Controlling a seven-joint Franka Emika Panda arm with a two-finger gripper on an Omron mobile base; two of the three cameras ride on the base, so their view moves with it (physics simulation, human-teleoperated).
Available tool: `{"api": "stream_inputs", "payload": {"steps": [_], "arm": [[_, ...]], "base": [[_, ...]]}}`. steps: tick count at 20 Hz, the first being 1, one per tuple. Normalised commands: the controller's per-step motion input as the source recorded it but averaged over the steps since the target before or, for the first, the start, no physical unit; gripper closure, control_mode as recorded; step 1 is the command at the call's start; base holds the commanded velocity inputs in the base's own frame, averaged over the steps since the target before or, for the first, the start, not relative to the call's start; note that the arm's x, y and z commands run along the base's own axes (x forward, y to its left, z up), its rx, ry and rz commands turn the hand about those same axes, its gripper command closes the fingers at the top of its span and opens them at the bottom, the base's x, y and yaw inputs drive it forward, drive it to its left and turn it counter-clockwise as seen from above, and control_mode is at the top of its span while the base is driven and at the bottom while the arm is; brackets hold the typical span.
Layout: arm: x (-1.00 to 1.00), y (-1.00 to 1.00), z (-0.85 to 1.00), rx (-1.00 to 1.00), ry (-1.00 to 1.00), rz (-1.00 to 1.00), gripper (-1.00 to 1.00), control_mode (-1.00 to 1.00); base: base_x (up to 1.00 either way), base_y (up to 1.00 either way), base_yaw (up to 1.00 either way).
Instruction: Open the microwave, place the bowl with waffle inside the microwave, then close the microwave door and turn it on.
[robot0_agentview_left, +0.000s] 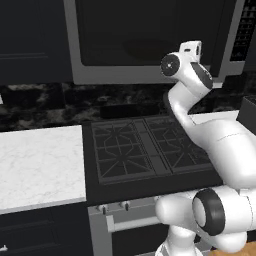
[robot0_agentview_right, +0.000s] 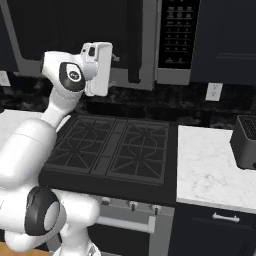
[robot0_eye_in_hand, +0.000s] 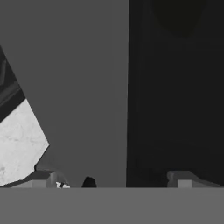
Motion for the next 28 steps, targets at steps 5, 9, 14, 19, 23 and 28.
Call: {"api": "stream_inputs", "payload": {"steps": [5, 9, 14, 19, 23, 28], "arm": [[0.84, -0.08, -0.04, 0.01, 0.11, 0.25, -1.0, -1.0], [-0.14, -0.01, -0.08, 0.0, 0.01, 0.31, -1.0, -1.0], [-0.86, -0.14, 0.0, 0.0, -0.05, 0.32, -1.0, -1.0], [-1.0, -0.61, 0.1, 0.03, -0.07, 0.27, -1.0, -1.0], [-0.5, -1.0, 0.2, 0.15, 0.0, 0.23, -1.0, -1.0], [0.02, -1.0, 0.3, 0.17, -0.07, 0.26, -1.0, -1.0]], "base": [[0.0, 0.0, 0.0], [0.0, 0.0, 0.0], [0.0, 0.0, 0.0], [0.0, 0.0, 0.0], [0.0, 0.0, 0.0], [0.0, 0.0, 0.0]]}}
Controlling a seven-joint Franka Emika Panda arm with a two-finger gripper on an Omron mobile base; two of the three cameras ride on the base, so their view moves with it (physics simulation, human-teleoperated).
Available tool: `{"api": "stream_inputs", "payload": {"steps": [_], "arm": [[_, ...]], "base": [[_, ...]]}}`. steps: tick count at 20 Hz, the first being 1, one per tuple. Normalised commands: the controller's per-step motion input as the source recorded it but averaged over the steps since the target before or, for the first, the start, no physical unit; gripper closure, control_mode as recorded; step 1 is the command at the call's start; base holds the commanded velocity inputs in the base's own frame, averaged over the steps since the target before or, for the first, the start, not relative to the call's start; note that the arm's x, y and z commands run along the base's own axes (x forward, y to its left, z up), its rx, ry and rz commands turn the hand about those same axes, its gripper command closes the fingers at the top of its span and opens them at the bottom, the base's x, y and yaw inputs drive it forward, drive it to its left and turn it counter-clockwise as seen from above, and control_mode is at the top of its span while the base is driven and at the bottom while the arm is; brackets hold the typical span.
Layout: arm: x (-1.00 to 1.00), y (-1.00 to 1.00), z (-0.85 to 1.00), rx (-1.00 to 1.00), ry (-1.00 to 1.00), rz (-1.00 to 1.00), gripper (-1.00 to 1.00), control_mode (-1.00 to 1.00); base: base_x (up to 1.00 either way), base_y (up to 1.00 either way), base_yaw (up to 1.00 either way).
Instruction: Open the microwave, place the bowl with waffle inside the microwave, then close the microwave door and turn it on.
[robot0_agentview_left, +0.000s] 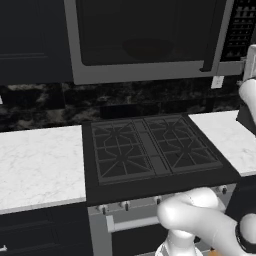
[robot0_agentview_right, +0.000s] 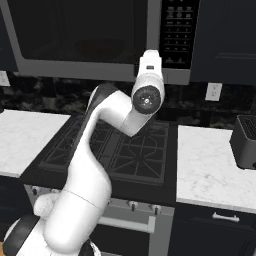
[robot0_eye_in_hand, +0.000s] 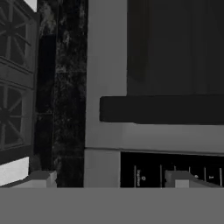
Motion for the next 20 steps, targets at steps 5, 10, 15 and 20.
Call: {"api": "stream_inputs", "payload": {"steps": [5, 10, 15, 20], "arm": [[0.13, -0.86, 0.34, 0.13, -0.04, 0.15, -1.0, -1.0], [0.33, -0.05, 0.01, 0.07, -0.01, 0.15, 1.0, -1.0], [0.65, 0.0, 0.0, 0.0, -0.04, 0.06, 1.0, -1.0], [0.66, -0.11, 0.0, 0.0, -0.05, 0.01, 1.0, -1.0]], "base": [[0.0, 0.0, 0.0], [0.0, 0.0, 0.0], [0.0, 0.0, 0.0], [0.0, 0.0, 0.0]]}}
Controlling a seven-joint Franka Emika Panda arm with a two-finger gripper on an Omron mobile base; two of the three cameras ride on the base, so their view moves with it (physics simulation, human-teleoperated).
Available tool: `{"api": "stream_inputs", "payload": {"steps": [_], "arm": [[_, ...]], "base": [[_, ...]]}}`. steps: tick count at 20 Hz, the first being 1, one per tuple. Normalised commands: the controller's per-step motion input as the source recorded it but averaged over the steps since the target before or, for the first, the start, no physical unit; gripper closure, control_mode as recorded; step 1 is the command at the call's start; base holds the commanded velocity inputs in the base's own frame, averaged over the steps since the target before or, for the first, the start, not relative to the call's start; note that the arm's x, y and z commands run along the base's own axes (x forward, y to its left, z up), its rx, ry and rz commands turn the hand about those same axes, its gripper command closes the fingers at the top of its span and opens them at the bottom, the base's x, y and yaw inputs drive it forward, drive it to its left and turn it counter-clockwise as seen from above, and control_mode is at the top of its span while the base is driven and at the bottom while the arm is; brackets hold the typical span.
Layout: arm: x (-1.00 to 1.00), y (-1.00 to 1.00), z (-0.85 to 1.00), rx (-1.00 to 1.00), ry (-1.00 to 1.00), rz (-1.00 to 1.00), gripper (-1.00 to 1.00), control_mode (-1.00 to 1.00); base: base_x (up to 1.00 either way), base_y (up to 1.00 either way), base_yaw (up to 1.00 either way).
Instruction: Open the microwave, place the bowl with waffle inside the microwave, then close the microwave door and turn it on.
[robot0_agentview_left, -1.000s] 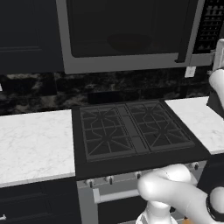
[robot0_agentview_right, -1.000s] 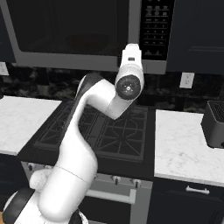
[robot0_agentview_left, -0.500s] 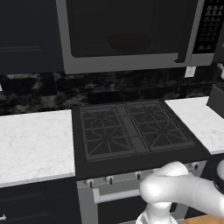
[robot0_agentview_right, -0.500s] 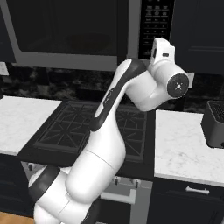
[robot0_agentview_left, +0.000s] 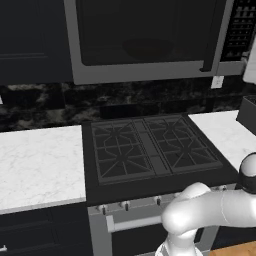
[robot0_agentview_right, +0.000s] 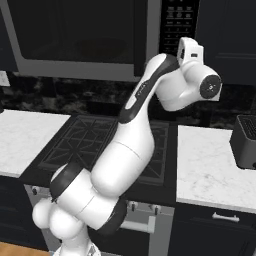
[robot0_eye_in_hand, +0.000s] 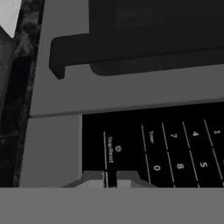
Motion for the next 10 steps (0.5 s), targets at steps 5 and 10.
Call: {"api": "stream_inputs", "payload": {"steps": [5, 10], "arm": [[0.62, -0.13, 0.0, 0.0, -0.06, 0.0, 1.0, -1.0], [0.41, -0.3, 0.0, 0.0, -0.06, 0.0, 1.0, -1.0]], "base": [[0.0, 0.0, 0.0], [0.0, 0.0, 0.0]]}}
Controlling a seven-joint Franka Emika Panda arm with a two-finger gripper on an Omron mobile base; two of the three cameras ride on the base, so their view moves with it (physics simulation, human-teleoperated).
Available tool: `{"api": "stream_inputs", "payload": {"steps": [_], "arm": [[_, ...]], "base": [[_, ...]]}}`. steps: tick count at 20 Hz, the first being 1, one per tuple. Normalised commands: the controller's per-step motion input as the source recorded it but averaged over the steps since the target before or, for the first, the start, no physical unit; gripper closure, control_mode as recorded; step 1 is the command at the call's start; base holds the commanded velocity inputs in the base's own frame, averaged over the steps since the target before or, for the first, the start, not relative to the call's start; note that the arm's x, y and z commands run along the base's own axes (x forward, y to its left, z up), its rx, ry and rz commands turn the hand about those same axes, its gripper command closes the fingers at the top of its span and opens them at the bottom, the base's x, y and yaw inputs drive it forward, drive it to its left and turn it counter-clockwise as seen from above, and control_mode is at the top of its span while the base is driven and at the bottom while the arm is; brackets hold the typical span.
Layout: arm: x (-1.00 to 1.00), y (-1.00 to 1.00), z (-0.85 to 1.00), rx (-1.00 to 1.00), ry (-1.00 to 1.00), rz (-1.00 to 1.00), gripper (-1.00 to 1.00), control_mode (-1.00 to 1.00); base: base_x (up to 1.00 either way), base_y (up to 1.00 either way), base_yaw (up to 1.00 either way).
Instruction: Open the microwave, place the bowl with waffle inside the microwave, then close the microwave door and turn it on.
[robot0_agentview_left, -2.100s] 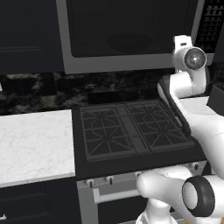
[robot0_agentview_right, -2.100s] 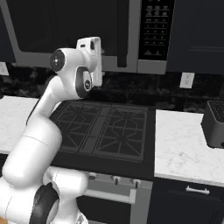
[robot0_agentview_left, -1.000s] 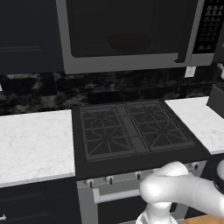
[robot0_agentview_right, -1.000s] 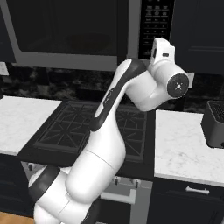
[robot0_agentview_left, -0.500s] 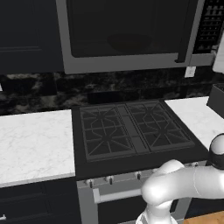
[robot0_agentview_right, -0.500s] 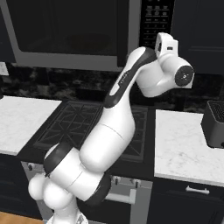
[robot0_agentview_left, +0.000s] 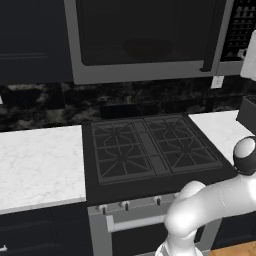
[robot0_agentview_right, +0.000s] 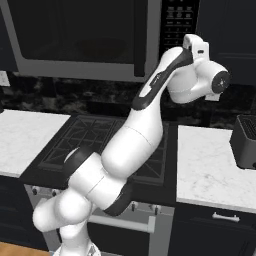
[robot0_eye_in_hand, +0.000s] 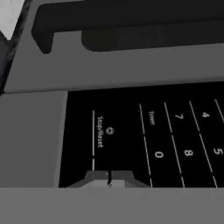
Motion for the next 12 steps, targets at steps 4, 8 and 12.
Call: {"api": "stream_inputs", "payload": {"steps": [4, 8, 12], "arm": [[0.31, -0.29, 0.0, 0.0, -0.07, 0.0, 1.0, -1.0], [-0.53, -0.07, -0.01, 0.0, -0.18, 0.0, 1.0, -1.0], [-1.0, 0.02, -0.47, 0.0, -0.26, 0.0, 1.0, -1.0]], "base": [[0.0, 0.0, 0.0], [0.0, 0.0, 0.0], [0.0, 0.0, 0.0]]}}
